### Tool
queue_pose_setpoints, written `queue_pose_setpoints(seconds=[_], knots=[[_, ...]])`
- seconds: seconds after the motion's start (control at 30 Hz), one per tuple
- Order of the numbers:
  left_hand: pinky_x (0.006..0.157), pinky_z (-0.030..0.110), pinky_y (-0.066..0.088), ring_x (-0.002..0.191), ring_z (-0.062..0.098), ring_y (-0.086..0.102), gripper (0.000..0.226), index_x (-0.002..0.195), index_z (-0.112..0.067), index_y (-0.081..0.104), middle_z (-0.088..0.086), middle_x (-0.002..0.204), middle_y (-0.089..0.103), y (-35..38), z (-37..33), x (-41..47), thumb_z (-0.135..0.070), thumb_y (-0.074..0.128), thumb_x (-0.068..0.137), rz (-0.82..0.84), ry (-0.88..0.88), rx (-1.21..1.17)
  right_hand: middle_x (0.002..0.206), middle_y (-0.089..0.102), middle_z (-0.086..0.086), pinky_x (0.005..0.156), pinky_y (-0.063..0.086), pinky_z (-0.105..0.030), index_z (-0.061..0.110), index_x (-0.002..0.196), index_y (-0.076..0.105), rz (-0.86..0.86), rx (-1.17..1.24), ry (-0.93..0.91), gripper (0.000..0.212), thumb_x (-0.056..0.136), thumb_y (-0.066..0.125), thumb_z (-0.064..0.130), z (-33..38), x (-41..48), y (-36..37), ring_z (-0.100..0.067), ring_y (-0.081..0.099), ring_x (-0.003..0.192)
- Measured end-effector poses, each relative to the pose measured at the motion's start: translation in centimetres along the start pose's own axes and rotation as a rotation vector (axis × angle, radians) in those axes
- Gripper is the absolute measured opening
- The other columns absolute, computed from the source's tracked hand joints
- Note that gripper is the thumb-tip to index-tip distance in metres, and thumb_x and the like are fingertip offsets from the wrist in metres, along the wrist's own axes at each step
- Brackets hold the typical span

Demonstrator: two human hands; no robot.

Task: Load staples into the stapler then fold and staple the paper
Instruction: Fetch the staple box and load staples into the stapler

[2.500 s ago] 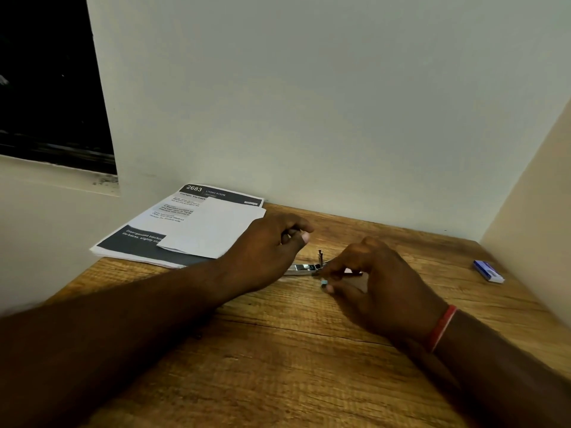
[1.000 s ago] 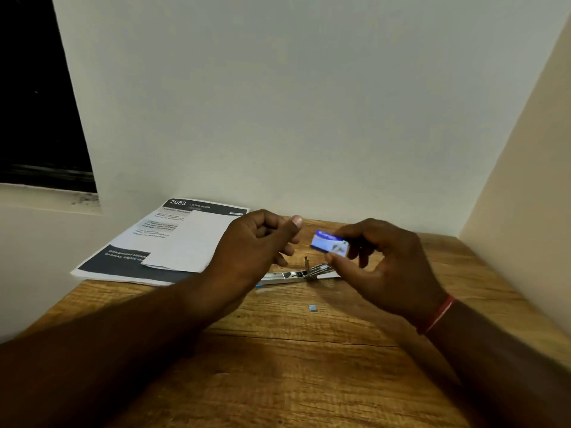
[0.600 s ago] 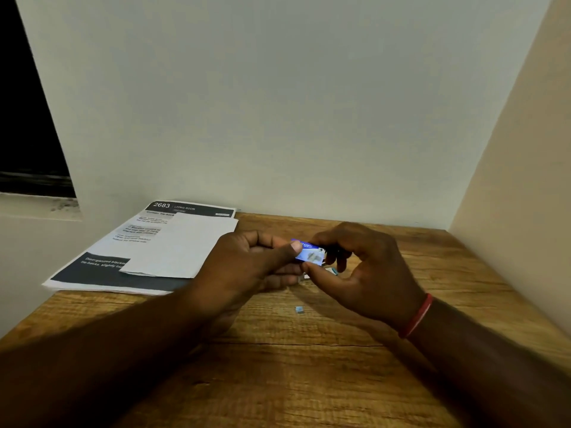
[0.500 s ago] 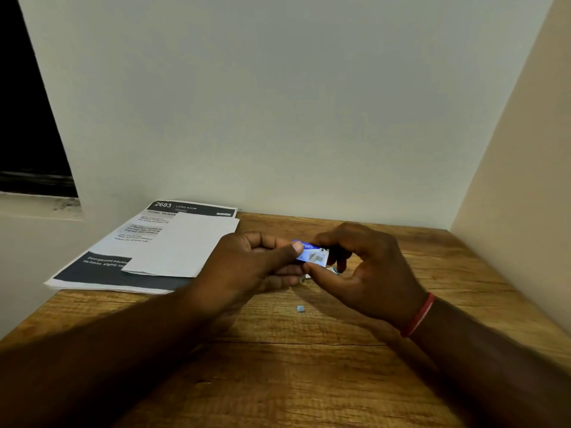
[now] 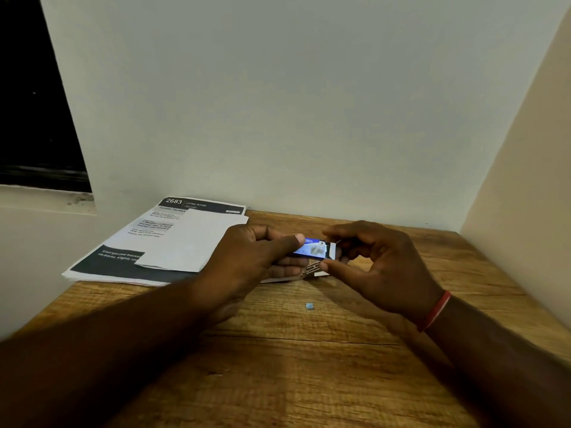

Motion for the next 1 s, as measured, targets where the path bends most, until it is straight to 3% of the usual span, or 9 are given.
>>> queue_pose_setpoints(seconds=[0.1,0.2,0.3,0.4,0.47,0.57,0.7,0.87,1.0], knots=[[0.075,0.037,0.073,0.089,0.035,0.089,0.025,0.1,0.0,0.073,0.024,0.098,0.086,-0.2,-0.5,0.0,-0.019,0.09,0.097,-0.038,0.074,0.099,0.108,0.087,0.009,0.086,0.068,-0.026,0.019,0.123,0.086,0.01,0.087,0.09,0.044,0.082,0.1,0.013,-0.9,0.0,0.1,-0.013,0.084,0.095],[0.075,0.036,0.072,0.078,0.022,0.086,0.045,0.116,-0.023,0.071,-0.001,0.106,0.084,-1.1,-2.8,-0.3,-0.04,0.1,0.085,-0.123,0.391,0.497,0.107,0.088,0.008,0.088,0.069,-0.03,0.021,0.119,0.087,0.018,0.167,0.159,0.041,0.08,0.101,0.013,-1.2,0.0,0.3,-0.016,0.085,0.096],[0.078,0.03,0.069,0.086,0.013,0.082,0.062,0.127,-0.037,0.076,-0.016,0.111,0.081,-0.7,-4.3,-0.7,-0.055,0.102,0.074,0.022,0.61,0.814,0.108,0.088,0.005,0.088,0.069,-0.031,0.021,0.116,0.087,0.03,0.225,0.17,0.041,0.078,0.099,0.02,-0.8,0.1,0.3,-0.018,0.085,0.097],[0.077,0.035,0.066,0.091,0.008,0.077,0.045,0.122,-0.033,0.086,-0.021,0.105,0.083,-0.1,-4.2,-0.9,-0.049,0.1,0.082,0.19,0.67,1.02,0.107,0.088,0.006,0.086,0.067,-0.025,0.023,0.116,0.086,0.096,0.214,0.164,0.043,0.076,0.101,0.022,-0.3,-0.1,0.6,-0.016,0.085,0.094],[0.072,0.039,0.065,0.085,0.007,0.076,0.031,0.114,-0.033,0.089,-0.024,0.096,0.082,0.2,-4.0,-1.1,-0.048,0.096,0.088,0.303,0.644,1.066,0.104,0.088,0.005,0.083,0.068,-0.027,0.021,0.115,0.087,0.162,0.184,0.156,0.043,0.076,0.103,0.015,0.2,-0.2,0.9,-0.015,0.083,0.09],[0.065,0.044,0.064,0.076,0.016,0.077,0.028,0.108,-0.034,0.089,-0.018,0.091,0.081,0.1,-3.8,-1.3,-0.05,0.096,0.086,0.469,0.51,1.069,0.1,0.086,0.002,0.073,0.067,-0.038,0.02,0.109,0.086,0.34,0.152,0.128,0.035,0.079,0.103,0.014,1.0,-0.3,1.4,-0.016,0.079,0.084],[0.064,0.04,0.063,0.071,0.015,0.075,0.031,0.099,-0.031,0.086,-0.009,0.09,0.081,0.4,-2.6,-2.0,-0.052,0.1,0.082,0.635,0.285,1.14,0.088,0.078,0.006,0.068,0.057,-0.025,0.024,0.103,0.08,0.596,0.191,0.193,0.034,0.08,0.103,0.015,1.7,-1.2,2.5,-0.008,0.071,0.077],[0.06,0.028,0.056,0.066,0.005,0.071,0.037,0.093,-0.027,0.082,-0.006,0.087,0.08,1.0,-2.0,-2.7,-0.056,0.1,0.08,0.702,0.139,1.237,0.09,0.075,-0.011,0.07,0.058,-0.03,0.022,0.105,0.077,0.702,0.188,0.225,0.04,0.077,0.104,0.013,2.5,-1.8,3.2,-0.035,0.07,0.083],[0.058,0.025,0.055,0.064,0.002,0.068,0.037,0.09,-0.027,0.079,-0.005,0.084,0.08,0.7,-2.2,-2.9,-0.054,0.101,0.079,0.719,0.082,1.262,0.093,0.074,-0.016,0.071,0.058,-0.034,0.025,0.107,0.074,0.775,0.161,0.255,0.043,0.079,0.103,0.01,2.6,-2.1,3.3,-0.037,0.07,0.085]])
Point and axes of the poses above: each hand's wrist, its own x-axis towards the middle knuckle, its own y-axis out of the palm, z = x × y, the point moved 6 cm from there along x, towards the middle knuckle
